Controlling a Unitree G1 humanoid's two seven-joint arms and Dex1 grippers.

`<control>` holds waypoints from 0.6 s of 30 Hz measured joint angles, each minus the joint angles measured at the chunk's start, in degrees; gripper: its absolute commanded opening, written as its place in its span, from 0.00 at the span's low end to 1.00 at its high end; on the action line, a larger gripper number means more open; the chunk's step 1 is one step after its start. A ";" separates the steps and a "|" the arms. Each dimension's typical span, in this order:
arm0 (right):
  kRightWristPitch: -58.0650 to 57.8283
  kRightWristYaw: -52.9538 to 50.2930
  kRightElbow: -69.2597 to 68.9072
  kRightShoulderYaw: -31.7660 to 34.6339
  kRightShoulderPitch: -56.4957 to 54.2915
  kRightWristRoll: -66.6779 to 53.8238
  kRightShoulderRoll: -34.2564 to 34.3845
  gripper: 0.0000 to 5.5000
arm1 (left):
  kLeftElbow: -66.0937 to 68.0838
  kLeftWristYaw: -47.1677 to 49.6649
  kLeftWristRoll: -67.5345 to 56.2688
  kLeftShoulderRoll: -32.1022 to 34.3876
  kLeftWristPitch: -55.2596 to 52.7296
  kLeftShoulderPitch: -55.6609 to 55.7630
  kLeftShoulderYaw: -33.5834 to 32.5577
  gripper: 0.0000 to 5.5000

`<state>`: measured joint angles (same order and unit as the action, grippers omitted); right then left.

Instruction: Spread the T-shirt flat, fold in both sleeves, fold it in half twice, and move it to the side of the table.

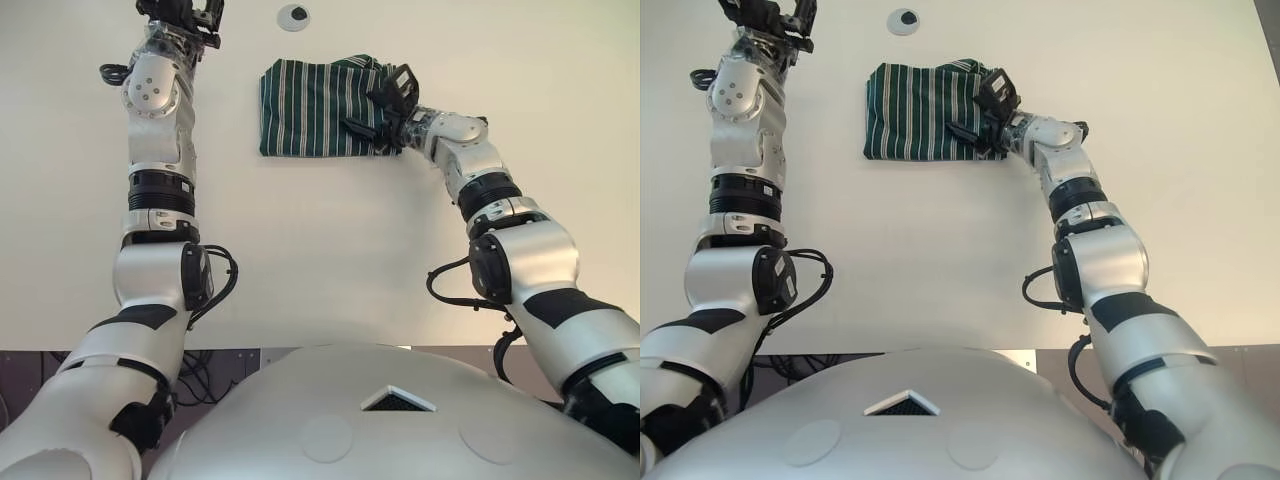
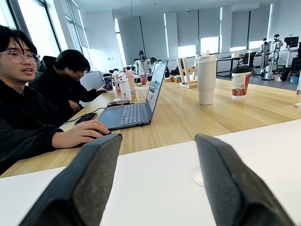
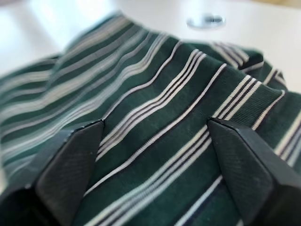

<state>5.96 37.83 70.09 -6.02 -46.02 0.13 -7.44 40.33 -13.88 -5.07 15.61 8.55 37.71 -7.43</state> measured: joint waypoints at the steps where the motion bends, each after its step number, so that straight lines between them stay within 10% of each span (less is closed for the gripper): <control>1: -0.56 -1.92 0.85 -0.65 -0.72 0.62 -0.11 0.73 | -0.51 -0.10 -0.05 0.01 -0.12 -0.02 -0.02 0.52; 18: 8.19 -27.88 6.51 9.53 1.12 2.79 -18.63 0.73 | 0.24 -2.97 -0.29 -3.14 -1.38 -0.51 2.33 0.52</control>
<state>14.15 9.95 76.60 3.51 -44.90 2.91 -26.08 40.57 -16.85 -5.36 12.47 7.17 37.19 -5.10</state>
